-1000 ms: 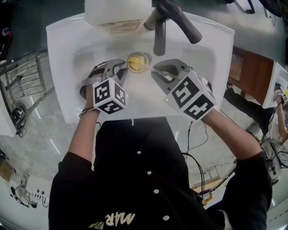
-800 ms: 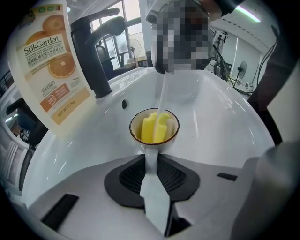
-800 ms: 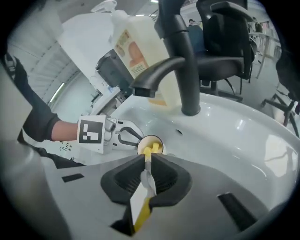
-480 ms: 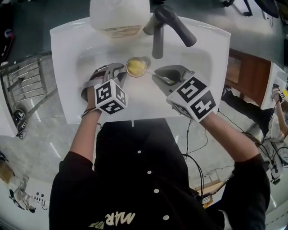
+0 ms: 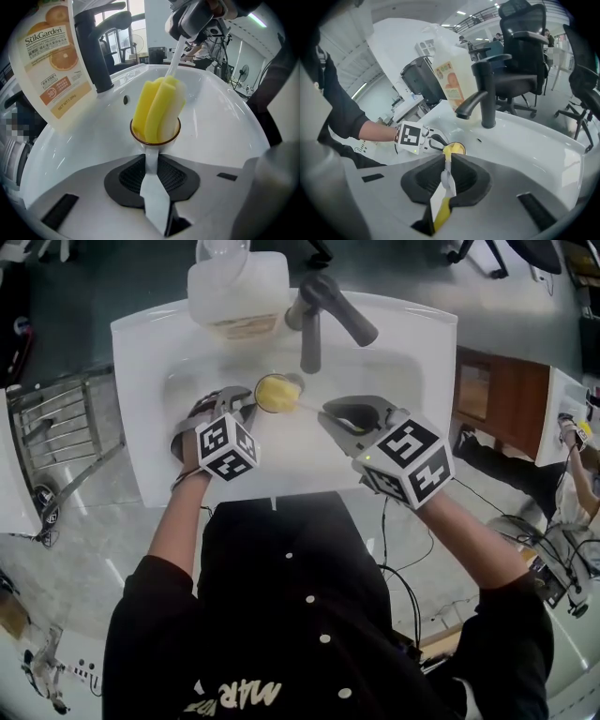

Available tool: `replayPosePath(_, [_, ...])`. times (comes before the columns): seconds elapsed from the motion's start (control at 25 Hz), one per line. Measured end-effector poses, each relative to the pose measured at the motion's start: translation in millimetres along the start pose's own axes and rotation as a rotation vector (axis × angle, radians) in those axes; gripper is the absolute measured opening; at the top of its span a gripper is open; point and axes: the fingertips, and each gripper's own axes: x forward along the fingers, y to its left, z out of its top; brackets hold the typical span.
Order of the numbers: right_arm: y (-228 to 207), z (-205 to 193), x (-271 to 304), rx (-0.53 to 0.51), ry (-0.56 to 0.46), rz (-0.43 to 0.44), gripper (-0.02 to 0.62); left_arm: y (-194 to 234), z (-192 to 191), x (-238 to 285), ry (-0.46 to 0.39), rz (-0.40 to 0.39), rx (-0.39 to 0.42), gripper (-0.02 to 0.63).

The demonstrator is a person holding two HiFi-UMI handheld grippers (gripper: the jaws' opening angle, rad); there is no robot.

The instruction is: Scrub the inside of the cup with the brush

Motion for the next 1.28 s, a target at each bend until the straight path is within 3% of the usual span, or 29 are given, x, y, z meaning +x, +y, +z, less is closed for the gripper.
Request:
replayPosePath(0.2, [9,3,-26,0.067,-0.091,-0.024,0.054,0,1,-3,-0.018,-0.014,-0.036,0.102])
replayPosePath(0.4, [23,11,-59,0.079,-0.176,-0.052,0.054,4,3,-23,-0.031,-0.017,-0.053,0.176])
replayPosePath(0.68, [46,33,-106,0.002,-0.293,-0.048,0.054,17,19,-84,-0.112,0.062,-0.084,0.179])
replayPosePath(0.84, [65,53,-134,-0.061,-0.391,-0.052,0.054,28,36,-138,-0.213,0.155,-0.108,0.138])
replayPosePath(1.04, [88,104,-178,-0.181,-0.607,-0.095,0.054,49,69,-216,-0.384,0.278,-0.123,0.064])
replayPosePath(1.28, [105,139,-230,-0.226,-0.826,-0.165,0.054,67,111,-312,-0.586,0.393,-0.154,0.046])
